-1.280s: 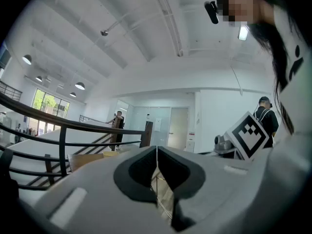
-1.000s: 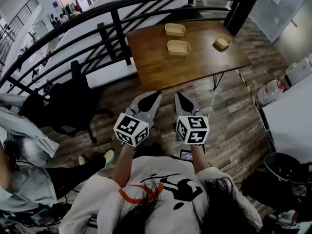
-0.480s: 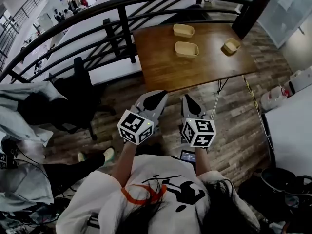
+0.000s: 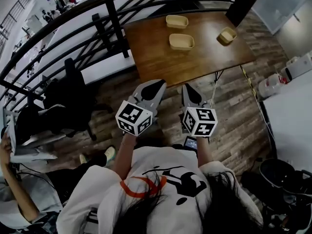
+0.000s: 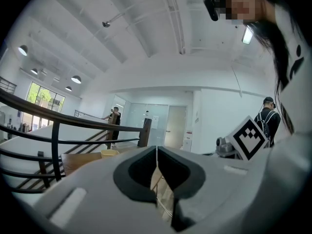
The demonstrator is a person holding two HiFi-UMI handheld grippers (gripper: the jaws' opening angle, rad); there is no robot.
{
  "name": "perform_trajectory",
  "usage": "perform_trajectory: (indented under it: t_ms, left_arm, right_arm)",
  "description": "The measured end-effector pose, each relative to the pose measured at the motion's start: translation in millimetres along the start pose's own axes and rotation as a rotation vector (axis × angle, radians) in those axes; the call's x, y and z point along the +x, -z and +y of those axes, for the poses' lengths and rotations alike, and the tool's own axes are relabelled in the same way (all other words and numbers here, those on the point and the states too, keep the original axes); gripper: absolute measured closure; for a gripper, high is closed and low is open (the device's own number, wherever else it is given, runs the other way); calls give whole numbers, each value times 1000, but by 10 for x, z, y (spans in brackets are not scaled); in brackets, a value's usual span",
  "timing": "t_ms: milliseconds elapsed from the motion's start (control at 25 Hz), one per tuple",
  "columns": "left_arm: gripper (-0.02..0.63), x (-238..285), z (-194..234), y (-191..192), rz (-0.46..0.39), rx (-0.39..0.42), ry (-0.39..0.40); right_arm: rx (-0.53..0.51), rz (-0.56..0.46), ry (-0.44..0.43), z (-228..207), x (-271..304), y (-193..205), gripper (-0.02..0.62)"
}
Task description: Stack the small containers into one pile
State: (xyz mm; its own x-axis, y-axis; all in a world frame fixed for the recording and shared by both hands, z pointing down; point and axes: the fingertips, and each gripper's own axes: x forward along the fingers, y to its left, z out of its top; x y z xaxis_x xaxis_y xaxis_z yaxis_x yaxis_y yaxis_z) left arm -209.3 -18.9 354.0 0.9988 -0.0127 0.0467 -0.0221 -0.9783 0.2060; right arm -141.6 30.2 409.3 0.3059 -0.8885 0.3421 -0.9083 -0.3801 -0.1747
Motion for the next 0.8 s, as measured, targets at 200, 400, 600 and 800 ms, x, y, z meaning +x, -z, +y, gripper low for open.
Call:
perform_trajectory:
  t_ms: [200, 400, 600, 800]
  left_arm:
    - [606, 354, 144, 66, 4, -35, 17]
    - [606, 756, 238, 67, 21, -56, 12]
    - [606, 1359, 480, 143, 18, -46, -17]
    - [606, 1866, 582, 220, 0, -62, -85]
  right_arm:
    - [-2, 22, 37, -353, 190, -36, 571]
    - [11, 33, 45, -753, 371, -154, 571]
    - [6, 14, 41, -1410, 825, -309, 566]
    - [0, 24, 1, -2031, 1105, -415, 565]
